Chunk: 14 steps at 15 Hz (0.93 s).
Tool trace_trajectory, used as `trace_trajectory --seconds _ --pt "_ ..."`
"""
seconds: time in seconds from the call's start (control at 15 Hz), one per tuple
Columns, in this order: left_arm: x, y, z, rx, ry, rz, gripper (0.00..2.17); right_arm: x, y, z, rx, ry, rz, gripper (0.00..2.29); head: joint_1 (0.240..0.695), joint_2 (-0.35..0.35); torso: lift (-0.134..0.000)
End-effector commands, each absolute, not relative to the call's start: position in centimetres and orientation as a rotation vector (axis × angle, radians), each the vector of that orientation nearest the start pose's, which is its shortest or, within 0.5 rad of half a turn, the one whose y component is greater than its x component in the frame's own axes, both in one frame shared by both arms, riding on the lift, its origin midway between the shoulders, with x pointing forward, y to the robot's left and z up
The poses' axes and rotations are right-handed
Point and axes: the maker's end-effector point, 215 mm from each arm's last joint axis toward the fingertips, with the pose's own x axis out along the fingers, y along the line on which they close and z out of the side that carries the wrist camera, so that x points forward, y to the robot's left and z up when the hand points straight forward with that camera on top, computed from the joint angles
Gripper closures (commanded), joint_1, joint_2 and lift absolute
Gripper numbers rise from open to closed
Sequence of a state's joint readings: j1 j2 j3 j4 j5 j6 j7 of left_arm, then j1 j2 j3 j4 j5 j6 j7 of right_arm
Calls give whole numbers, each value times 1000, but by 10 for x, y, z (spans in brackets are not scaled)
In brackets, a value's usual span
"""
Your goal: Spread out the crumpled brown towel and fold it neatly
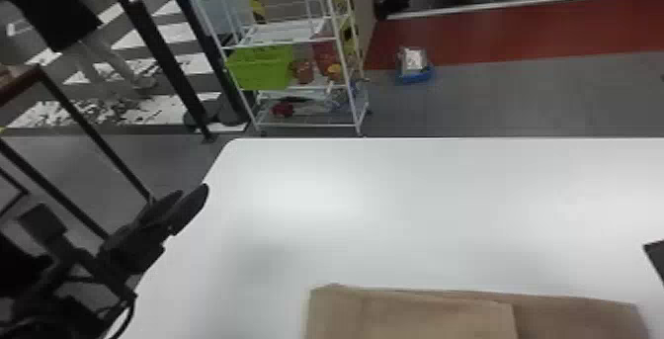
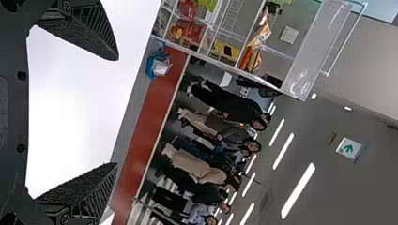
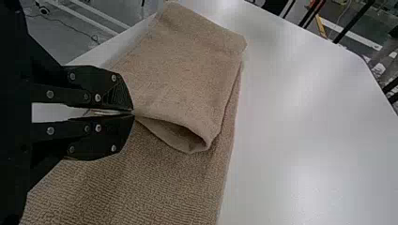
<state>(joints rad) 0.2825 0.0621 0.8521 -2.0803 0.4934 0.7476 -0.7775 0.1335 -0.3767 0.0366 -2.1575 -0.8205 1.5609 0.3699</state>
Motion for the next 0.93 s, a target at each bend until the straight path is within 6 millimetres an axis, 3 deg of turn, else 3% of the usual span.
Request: trace_trajectory --seconds 0.0,0.2,0.4,0.53,0.87 --pt "403 454 -302 -409 158 -165 87 293 -91 -428 341 1162 906 1035 695 350 -122" --pt "404 455 -302 -405 159 -164 87 302 -97 -410 363 1115 912 1035 695 350 -122" --pt "405 453 -301 -406 155 -167 87 297 -84 -418 342 1137 928 1035 695 350 -122" --pt "404 455 -302 -407 158 -163 87 308 -97 -405 356 1099 911 1035 695 350 -122" --pt "408 451 -302 -405 160 -170 87 310 -129 -372 360 1017 884 1035 695 350 -122"
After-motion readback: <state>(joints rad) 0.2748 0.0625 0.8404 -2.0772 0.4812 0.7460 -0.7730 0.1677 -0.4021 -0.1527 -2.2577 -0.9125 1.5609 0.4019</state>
